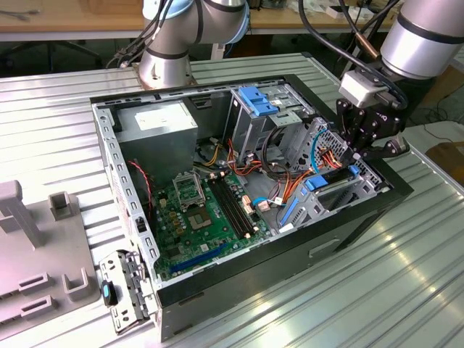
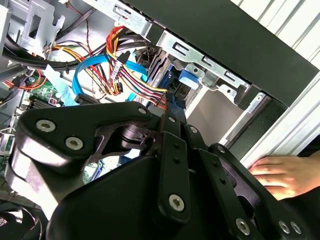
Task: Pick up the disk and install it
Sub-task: 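Insert the second disk wire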
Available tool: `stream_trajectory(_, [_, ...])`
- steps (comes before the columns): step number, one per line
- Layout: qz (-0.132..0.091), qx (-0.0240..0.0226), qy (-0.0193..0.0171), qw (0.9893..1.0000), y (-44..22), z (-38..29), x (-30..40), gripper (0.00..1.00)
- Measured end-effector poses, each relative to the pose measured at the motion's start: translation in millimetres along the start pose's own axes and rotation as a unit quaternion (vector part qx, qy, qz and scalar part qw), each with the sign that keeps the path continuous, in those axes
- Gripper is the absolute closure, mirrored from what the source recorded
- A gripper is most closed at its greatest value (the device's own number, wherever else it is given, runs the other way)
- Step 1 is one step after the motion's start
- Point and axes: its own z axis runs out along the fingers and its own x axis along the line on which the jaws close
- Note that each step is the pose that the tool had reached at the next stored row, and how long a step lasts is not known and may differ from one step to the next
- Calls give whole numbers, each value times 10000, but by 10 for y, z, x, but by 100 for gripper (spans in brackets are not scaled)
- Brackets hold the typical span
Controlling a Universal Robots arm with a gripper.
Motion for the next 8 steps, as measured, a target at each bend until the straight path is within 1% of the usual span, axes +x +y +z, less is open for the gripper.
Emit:
stream_trajectory(3, [0,0,0,10000,0,-1,0,89])
stream_trajectory(6, [0,-3,0,10000,-7,-82,1,89])
stream_trajectory(7, [0,-3,1,10000,-11,-119,2,89])
stream_trajectory(8, [0,-6,1,10000,-12,-135,3,89])
